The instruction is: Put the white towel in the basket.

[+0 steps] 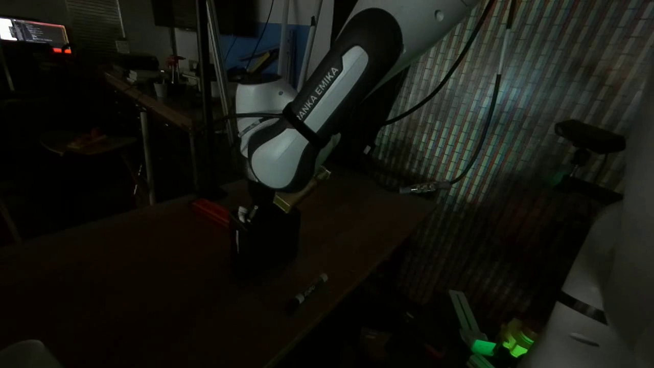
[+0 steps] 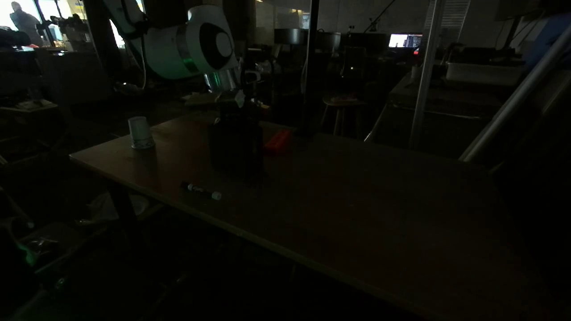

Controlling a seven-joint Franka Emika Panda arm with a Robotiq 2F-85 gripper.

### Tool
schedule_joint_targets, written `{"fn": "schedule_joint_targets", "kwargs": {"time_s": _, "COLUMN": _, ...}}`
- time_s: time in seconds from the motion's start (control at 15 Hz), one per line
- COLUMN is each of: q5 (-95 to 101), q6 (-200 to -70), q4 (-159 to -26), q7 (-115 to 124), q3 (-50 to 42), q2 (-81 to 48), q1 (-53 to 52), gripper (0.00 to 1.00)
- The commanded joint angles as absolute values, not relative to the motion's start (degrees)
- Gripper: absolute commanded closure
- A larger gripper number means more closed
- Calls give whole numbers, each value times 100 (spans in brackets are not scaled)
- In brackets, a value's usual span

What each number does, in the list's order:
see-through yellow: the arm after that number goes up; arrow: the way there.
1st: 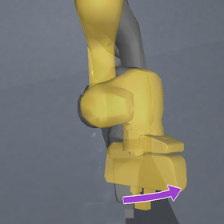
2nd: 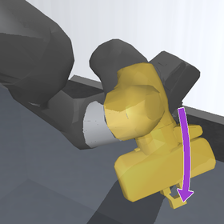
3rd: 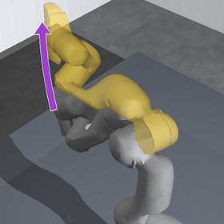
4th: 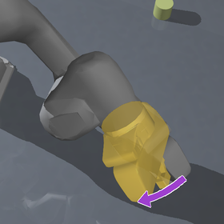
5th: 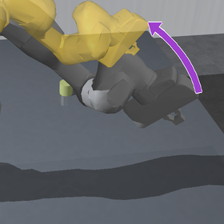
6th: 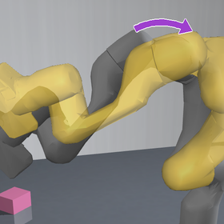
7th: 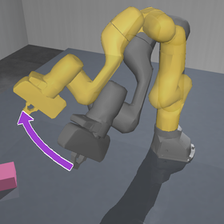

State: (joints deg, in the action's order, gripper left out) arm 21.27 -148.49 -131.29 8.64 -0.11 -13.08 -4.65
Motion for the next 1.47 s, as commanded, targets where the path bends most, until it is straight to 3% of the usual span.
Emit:
{"fn": "schedule_joint_targets", "kwargs": {"time_s": 0.0, "q5": 2654, "q6": -14820, "q4": -13156, "q7": 271, "q3": -58, "q2": -1269, "q1": -573, "gripper": 98}}
{"fn": "schedule_joint_targets", "kwargs": {"time_s": 0.33, "q5": 3031, "q6": -14746, "q4": -13161, "q7": -72, "q3": -49, "q2": -1070, "q1": -549, "gripper": 96}}
{"fn": "schedule_joint_targets", "kwargs": {"time_s": 0.4, "q5": 2869, "q6": -14651, "q4": -13114, "q7": -74, "q3": -32, "q2": -1040, "q1": -523, "gripper": 68}}
{"fn": "schedule_joint_targets", "kwargs": {"time_s": 0.6, "q5": 2403, "q6": -14528, "q4": -13097, "q7": -201, "q3": 42, "q2": -827, "q1": -423, "gripper": 53}}
{"fn": "schedule_joint_targets", "kwargs": {"time_s": 1.07, "q5": 2145, "q6": -14200, "q4": -13145, "q7": -44, "q3": 58, "q2": 4, "q1": -402, "gripper": 1}}
{"fn": "schedule_joint_targets", "kwargs": {"time_s": 1.27, "q5": 2142, "q6": -14086, "q4": -13202, "q7": 46, "q3": 119, "q2": 316, "q1": -413, "gripper": 0}}
{"fn": "schedule_joint_targets", "kwargs": {"time_s": 1.33, "q5": 2126, "q6": -14073, "q4": -13236, "q7": 82, "q3": 157, "q2": 403, "q1": -427, "gripper": 25}}
{"fn": "schedule_joint_targets", "kwargs": {"time_s": 1.4, "q5": 2105, "q6": -14080, "q4": -13248, "q7": 110, "q3": 194, "q2": 446, "q1": -437, "gripper": 25}}
